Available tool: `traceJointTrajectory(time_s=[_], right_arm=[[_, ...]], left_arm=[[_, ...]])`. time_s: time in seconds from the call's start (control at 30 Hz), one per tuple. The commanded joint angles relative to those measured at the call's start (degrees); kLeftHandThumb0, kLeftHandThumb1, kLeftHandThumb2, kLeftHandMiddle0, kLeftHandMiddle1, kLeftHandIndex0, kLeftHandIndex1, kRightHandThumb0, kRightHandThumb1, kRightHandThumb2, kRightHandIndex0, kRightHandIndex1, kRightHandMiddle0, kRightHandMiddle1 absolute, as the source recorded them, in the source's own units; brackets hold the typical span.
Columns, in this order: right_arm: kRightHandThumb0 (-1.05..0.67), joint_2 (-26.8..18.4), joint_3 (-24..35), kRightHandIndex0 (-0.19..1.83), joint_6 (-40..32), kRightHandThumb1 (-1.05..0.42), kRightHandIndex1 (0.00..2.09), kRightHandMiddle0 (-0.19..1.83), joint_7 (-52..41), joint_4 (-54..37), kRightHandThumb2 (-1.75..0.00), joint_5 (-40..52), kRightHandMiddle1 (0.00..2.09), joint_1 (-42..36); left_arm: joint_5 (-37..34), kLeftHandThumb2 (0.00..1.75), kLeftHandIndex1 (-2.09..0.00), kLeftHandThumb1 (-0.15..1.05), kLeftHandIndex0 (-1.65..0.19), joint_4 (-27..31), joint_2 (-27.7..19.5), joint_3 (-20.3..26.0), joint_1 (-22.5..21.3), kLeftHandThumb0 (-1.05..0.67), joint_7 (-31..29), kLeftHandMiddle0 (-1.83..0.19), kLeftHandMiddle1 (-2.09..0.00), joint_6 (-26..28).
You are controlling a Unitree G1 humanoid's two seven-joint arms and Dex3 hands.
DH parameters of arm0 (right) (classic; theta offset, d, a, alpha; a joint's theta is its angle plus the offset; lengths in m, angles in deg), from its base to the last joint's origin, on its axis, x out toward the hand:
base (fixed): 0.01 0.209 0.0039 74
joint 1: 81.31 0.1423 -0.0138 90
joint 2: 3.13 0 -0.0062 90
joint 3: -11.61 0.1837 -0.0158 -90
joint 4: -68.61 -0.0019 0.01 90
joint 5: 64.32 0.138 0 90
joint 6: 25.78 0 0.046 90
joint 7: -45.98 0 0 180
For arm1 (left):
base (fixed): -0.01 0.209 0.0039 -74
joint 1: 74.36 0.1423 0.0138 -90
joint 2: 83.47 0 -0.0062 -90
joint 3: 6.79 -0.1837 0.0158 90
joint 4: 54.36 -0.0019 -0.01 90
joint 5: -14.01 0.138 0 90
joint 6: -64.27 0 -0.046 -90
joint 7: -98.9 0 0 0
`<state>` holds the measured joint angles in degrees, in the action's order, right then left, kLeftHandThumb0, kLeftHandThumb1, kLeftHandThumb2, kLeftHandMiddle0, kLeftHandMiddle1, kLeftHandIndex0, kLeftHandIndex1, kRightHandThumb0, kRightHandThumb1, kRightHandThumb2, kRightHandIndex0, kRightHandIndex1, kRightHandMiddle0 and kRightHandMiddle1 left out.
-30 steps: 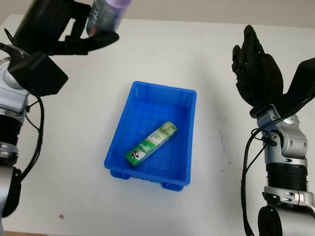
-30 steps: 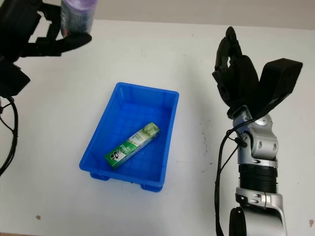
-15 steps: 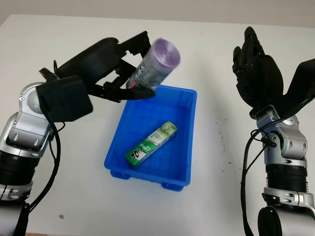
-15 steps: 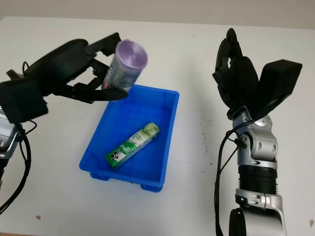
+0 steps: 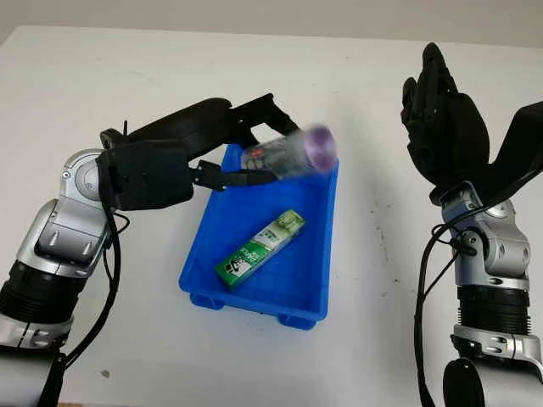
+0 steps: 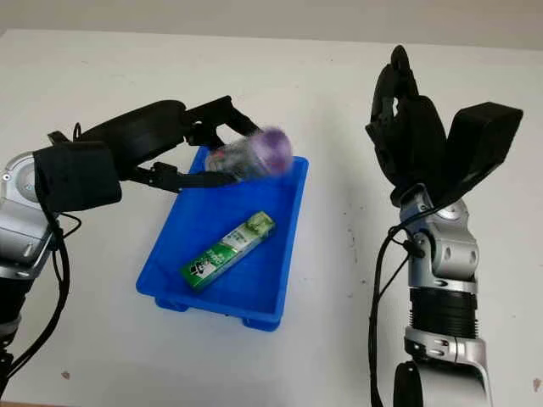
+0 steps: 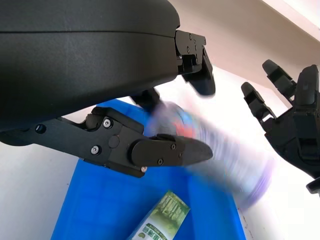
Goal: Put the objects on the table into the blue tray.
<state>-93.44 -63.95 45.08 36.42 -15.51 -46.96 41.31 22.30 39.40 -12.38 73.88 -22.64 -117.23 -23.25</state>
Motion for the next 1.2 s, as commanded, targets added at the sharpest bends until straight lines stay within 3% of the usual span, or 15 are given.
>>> traceJointTrajectory(time_s=[0.0,0.13,0.33,0.47,0.57,0.63,0.73,0.87,1.07,1.17], right_arm=[[-0.63,0.02,0.1,-0.19,-0.34,-1.05,0.0,-0.19,0.18,-1.49,-0.74,0.07,0.0,-0.7],[-0.64,0.04,0.02,-0.19,-0.2,-1.05,0.0,-0.19,0.3,-1.16,-0.74,-0.02,0.0,-0.59],[-0.64,0.21,0.0,-0.19,-0.1,-1.05,0.0,-0.19,-0.01,-0.91,-0.73,0.33,0.0,-0.62],[-0.65,0.52,0.15,-0.19,-0.32,-1.05,0.0,-0.19,0.23,-0.77,-0.73,0.49,0.0,-0.51],[-0.65,0.73,0.28,-0.19,-0.04,-1.05,0.0,-0.19,-0.22,-0.7,-0.72,0.97,0.0,-0.55],[-0.66,0.83,0.05,-0.19,0.5,-1.05,0.0,-0.19,-0.47,-0.5,-0.73,0.93,0.0,-0.49],[-0.66,1.22,-0.08,-0.19,0.8,-1.05,0.0,-0.19,-0.54,-0.09,-0.73,0.94,0.0,-0.08],[-0.67,1.72,-0.51,-0.19,2.38,-1.05,0.0,-0.19,-0.81,0.71,-0.76,0.53,0.0,0.4],[-0.7,2.61,-2.26,-0.19,7.21,-1.05,0.0,-0.19,0.48,1.76,-0.76,-2.74,0.0,0.83],[-0.71,2.38,-3.17,-0.19,8.52,-1.05,0.0,-0.19,0.31,1.84,-0.76,-4.15,0.0,0.65]], left_arm=[[0.12,0.43,-0.2,1.05,0.18,1.17,0.43,0.78,0.16,-0.45,0.44,0.05,-0.02,-0.17],[-0.34,0.4,-0.13,1.05,0.18,0.67,0.73,1.55,-0.02,-0.46,0.48,0.12,-0.02,-0.59],[-1.68,0.37,-0.14,1.05,0.12,1.22,1.82,3.65,0.52,-0.47,1.9,0.05,-0.07,-0.58],[-4.7,0.46,-0.15,1.05,0.06,1.01,3.45,6.47,0.91,-0.43,3.94,0.02,-0.07,-0.54],[-4.08,0.54,-0.14,1.05,0.04,-0.56,4.43,8.28,0.83,-0.49,7.99,0.01,-0.07,-3.34],[-5.39,0.56,-0.13,1.05,0.04,-2.69,6.22,10.28,0.02,-0.58,11.04,0.01,-0.06,-1.83],[-8.72,0.57,-0.13,1.05,0.03,-8.38,9.4,13.59,-1.4,-0.61,15.15,0.01,-0.06,-2.69],[-13.23,0.57,-0.09,1.05,0.09,-16.73,12.25,18.04,-3.22,-0.73,19.95,0.08,-0.03,1.45],[-14.71,0.68,0.0,1.05,0.19,-35.27,13.24,21.34,-6.26,-0.7,23.08,0.19,0.0,-6.89],[-14.43,0.7,0.0,1.05,0.19,-41.36,13.66,21.61,-7.04,-0.69,24.26,0.19,0.0,-10.4]])
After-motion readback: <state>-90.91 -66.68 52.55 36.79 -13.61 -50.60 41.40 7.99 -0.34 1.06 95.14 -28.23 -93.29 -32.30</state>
